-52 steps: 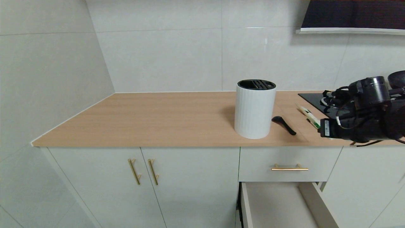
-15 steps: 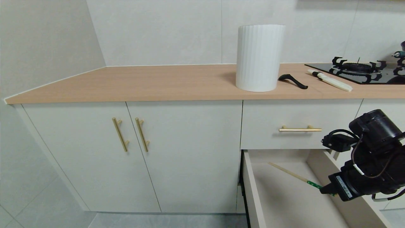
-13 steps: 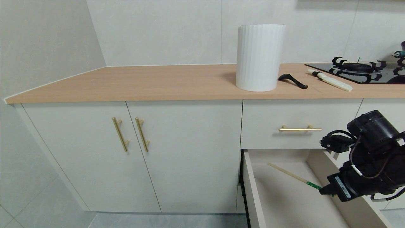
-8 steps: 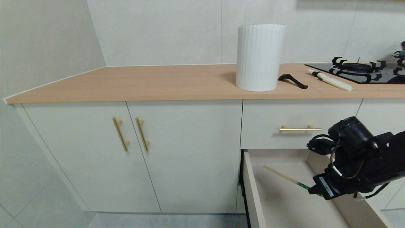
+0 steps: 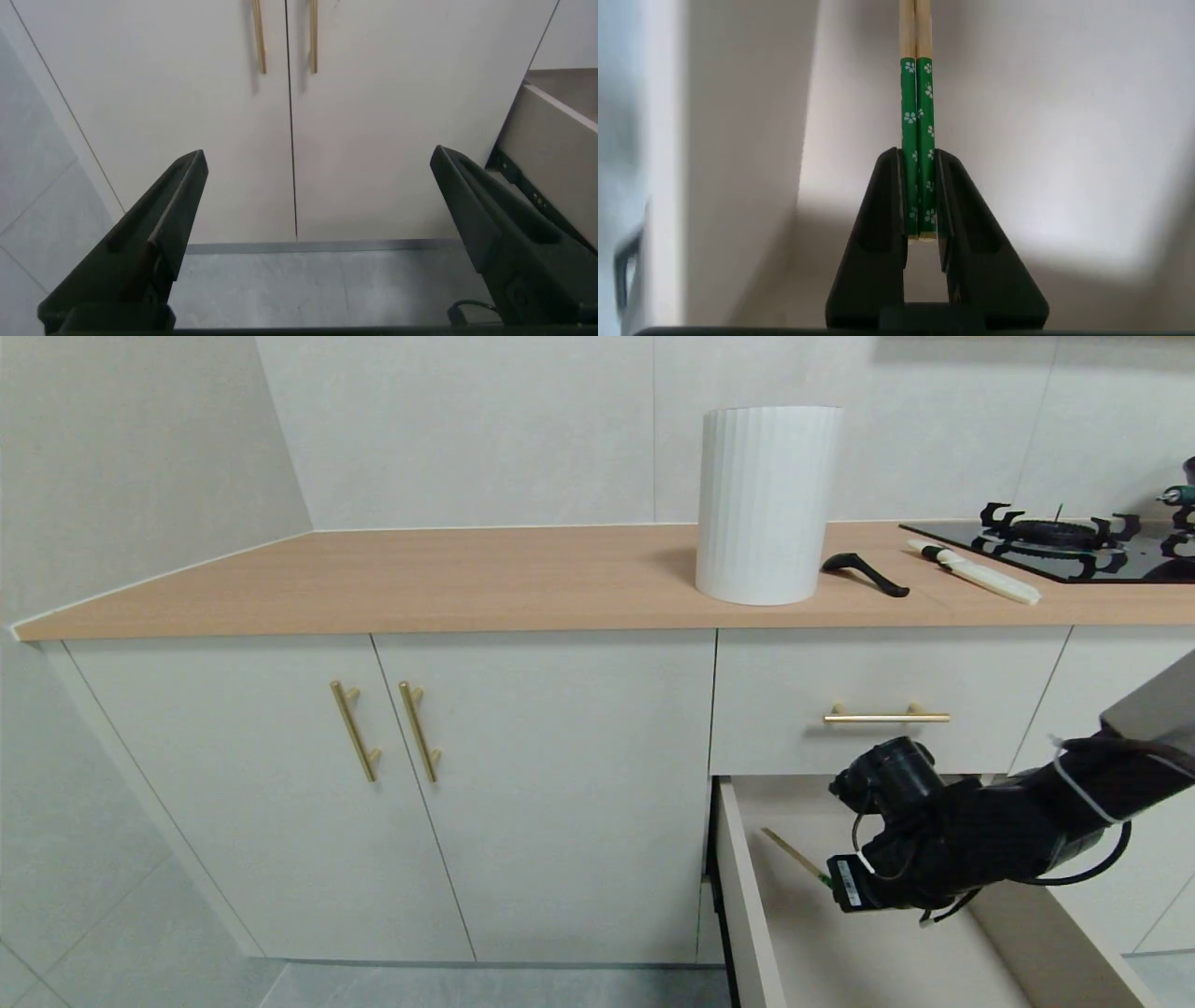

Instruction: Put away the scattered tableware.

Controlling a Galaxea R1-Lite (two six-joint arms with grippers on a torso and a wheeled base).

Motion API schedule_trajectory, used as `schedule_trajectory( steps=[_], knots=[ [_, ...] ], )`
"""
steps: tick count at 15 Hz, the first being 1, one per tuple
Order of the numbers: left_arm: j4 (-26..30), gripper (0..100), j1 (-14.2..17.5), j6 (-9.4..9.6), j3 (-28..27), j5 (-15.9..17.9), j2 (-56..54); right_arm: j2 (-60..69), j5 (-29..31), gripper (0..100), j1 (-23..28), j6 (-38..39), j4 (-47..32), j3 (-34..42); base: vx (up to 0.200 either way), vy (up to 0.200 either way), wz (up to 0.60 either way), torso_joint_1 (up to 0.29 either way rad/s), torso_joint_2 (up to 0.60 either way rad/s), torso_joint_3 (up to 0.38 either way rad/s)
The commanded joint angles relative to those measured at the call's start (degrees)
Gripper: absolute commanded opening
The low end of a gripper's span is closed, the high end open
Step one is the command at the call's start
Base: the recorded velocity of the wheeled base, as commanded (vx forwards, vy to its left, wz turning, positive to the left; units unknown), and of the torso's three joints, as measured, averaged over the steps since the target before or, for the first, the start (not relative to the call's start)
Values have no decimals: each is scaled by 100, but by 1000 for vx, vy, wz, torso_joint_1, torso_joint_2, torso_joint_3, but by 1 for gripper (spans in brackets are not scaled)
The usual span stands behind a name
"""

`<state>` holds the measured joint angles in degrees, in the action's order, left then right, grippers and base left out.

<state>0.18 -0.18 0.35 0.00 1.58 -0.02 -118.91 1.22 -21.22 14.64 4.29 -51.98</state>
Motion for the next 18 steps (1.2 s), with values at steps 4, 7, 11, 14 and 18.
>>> schedule_trajectory(
  steps=[4,7,11,14,18],
  knots=[
    [-1,100,1,0,0,0,2,-976,186,0,-92,74,195,-163,0,0,0,0,0,0],
    [8,100,1,0,0,0,2,-1108,449,0,-119,92,204,-278,0,0,0,0,0,0],
    [-1,100,1,0,0,0,2,-1091,467,100,-119,92,204,-278,0,0,0,0,0,0],
    [-1,100,1,9,0,0,2,-1073,467,100,-119,100,204,-278,0,0,0,0,0,0],
    [-1,100,1,0,0,0,2,-836,467,100,-119,92,177,-207,0,0,0,0,0,0]
  ],
)
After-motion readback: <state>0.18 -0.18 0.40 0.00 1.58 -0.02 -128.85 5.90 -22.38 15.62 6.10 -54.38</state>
